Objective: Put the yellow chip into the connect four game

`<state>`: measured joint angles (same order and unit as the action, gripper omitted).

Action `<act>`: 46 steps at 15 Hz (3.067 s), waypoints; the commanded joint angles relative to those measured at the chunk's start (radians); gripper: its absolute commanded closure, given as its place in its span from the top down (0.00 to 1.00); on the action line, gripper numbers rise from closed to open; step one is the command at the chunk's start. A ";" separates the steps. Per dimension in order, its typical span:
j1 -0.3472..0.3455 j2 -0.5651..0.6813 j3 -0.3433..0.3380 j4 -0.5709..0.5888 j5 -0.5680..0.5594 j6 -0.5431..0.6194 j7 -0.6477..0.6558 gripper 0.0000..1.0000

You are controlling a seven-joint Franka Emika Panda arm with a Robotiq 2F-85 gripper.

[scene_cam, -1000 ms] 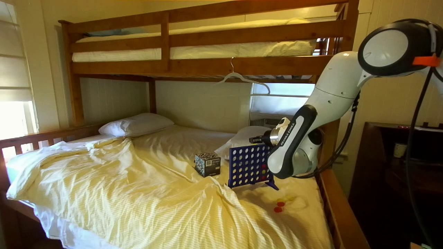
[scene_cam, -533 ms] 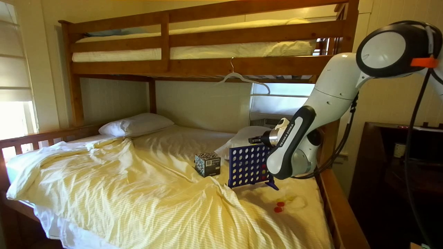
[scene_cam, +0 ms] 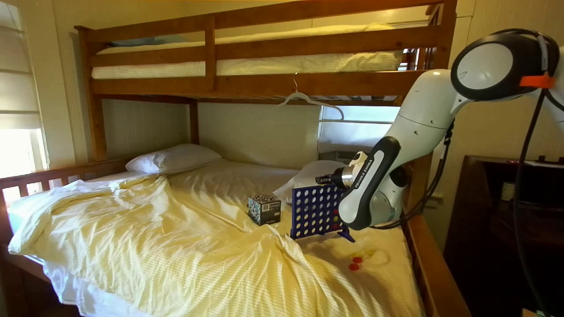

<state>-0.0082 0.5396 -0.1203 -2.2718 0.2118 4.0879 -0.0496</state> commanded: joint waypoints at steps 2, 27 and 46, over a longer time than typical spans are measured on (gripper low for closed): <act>-0.008 0.031 0.005 0.030 -0.009 0.028 -0.012 0.10; -0.013 0.037 0.011 0.017 -0.022 0.056 0.000 1.00; -0.041 -0.293 0.000 -0.232 -0.017 -0.216 0.015 1.00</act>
<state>-0.0513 0.3479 -0.1202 -2.4306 0.1616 3.9753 -0.0151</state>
